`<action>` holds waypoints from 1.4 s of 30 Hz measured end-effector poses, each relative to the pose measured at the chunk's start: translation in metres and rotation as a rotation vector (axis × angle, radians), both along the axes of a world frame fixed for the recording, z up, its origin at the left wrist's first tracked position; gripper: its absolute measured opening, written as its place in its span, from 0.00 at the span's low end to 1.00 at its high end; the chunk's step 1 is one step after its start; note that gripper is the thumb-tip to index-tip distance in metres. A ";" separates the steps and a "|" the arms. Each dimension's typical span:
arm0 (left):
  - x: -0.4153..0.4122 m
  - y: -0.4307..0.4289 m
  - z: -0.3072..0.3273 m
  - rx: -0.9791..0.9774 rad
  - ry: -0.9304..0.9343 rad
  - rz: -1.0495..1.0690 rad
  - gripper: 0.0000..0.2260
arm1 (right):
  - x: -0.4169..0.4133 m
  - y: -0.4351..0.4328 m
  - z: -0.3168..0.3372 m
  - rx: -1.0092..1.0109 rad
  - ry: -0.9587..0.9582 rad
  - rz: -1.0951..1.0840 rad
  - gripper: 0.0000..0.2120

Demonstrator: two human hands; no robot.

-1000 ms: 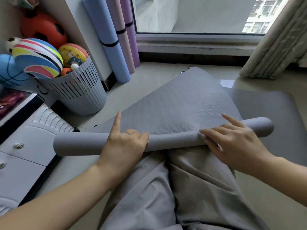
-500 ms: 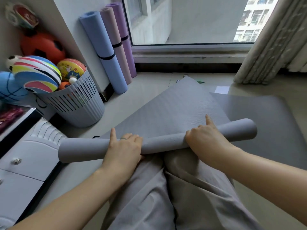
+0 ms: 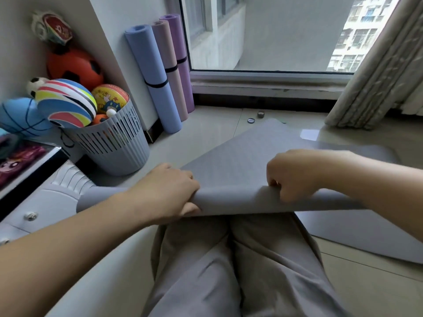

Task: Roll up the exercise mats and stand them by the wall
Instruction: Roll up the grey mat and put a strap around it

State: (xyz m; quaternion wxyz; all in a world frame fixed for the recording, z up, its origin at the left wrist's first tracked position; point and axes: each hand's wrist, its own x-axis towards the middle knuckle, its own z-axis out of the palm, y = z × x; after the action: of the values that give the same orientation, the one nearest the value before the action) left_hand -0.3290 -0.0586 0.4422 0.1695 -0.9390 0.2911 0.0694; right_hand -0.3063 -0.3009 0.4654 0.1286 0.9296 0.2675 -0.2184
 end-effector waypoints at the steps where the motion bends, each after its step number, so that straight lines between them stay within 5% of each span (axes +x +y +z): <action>1: -0.008 -0.002 -0.005 0.002 0.023 -0.032 0.20 | -0.008 -0.004 -0.007 0.008 0.024 0.007 0.04; 8: -0.026 0.006 -0.032 -0.223 0.210 -0.016 0.19 | -0.040 -0.022 -0.045 0.117 -0.013 0.015 0.05; 13: -0.020 0.019 -0.036 -0.433 0.406 0.141 0.20 | -0.050 -0.046 -0.069 0.271 0.002 -0.037 0.18; 16: -0.019 0.021 -0.043 -0.526 0.430 0.209 0.12 | -0.063 -0.059 -0.091 0.458 -0.051 -0.103 0.27; 22: -0.024 0.012 -0.047 -0.446 0.282 0.270 0.11 | -0.050 -0.062 -0.113 0.586 -0.183 -0.154 0.29; 26: -0.040 0.000 -0.056 -0.331 -0.081 0.092 0.16 | -0.033 -0.056 -0.111 0.550 -0.142 -0.173 0.33; 34: -0.053 -0.013 -0.077 -0.220 -0.186 0.126 0.22 | -0.015 -0.051 -0.109 0.585 0.071 -0.308 0.17; 38: -0.033 -0.010 -0.072 -0.213 -0.073 0.125 0.19 | -0.029 -0.047 -0.126 0.834 -0.464 -0.084 0.16; 42: -0.023 -0.011 -0.065 -0.135 0.006 0.149 0.23 | -0.045 -0.041 -0.127 0.711 -0.535 -0.045 0.22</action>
State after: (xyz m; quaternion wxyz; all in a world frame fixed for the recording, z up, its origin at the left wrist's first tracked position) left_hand -0.3521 -0.0697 0.3770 0.0994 -0.9671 0.2249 0.0648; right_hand -0.3513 -0.3416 0.3380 -0.1393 0.9454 0.2631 0.1328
